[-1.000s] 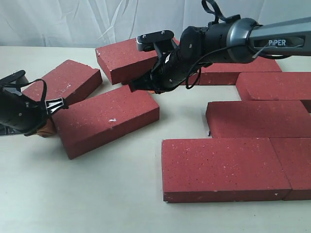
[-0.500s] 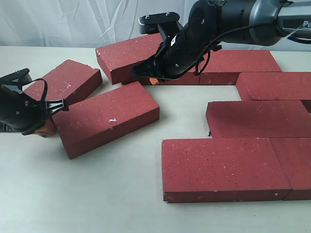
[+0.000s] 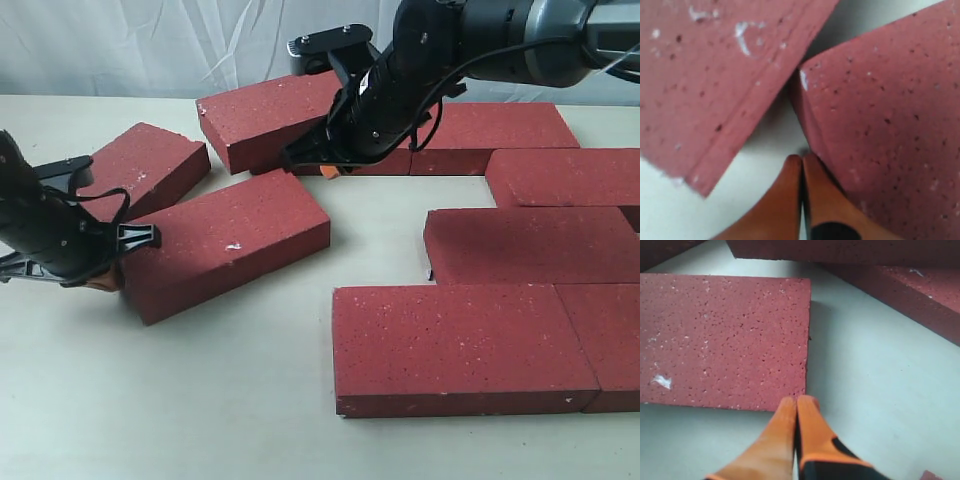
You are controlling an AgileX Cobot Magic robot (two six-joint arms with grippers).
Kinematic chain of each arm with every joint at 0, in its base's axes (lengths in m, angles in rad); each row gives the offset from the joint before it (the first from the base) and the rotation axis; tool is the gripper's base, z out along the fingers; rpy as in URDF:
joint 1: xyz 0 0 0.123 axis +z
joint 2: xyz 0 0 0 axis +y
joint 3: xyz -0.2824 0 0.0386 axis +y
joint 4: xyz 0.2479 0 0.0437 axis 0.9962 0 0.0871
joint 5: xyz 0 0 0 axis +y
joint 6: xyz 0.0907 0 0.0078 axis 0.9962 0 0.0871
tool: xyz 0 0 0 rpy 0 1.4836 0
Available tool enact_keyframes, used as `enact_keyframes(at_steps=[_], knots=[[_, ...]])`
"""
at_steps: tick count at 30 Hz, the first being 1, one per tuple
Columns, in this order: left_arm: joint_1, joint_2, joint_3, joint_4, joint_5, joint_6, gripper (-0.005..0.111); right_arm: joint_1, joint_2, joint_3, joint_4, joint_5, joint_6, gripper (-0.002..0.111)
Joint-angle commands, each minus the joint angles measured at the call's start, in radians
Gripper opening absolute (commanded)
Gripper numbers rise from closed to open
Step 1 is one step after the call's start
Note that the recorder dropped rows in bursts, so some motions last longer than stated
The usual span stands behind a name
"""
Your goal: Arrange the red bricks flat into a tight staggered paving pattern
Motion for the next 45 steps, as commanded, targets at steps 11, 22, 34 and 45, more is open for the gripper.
enact_keyframes(at_steps=[11,22,34,45], knots=[[-0.007,0.147,-0.135,-0.046,-0.107,0.001,0.0,-0.006,-0.009,-0.004,-0.073,0.008,0.0,-0.001],[-0.019,0.189,-0.187,-0.08,-0.093,0.003,0.0,-0.006,-0.009,-0.004,-0.073,0.008,0.005,-0.001],[-0.071,0.189,-0.26,-0.085,0.01,0.026,0.0,-0.006,-0.009,-0.004,-0.063,0.074,0.024,-0.001],[-0.055,0.132,-0.266,0.203,0.112,-0.165,0.0,-0.004,-0.009,-0.004,0.013,0.182,0.024,-0.001]])
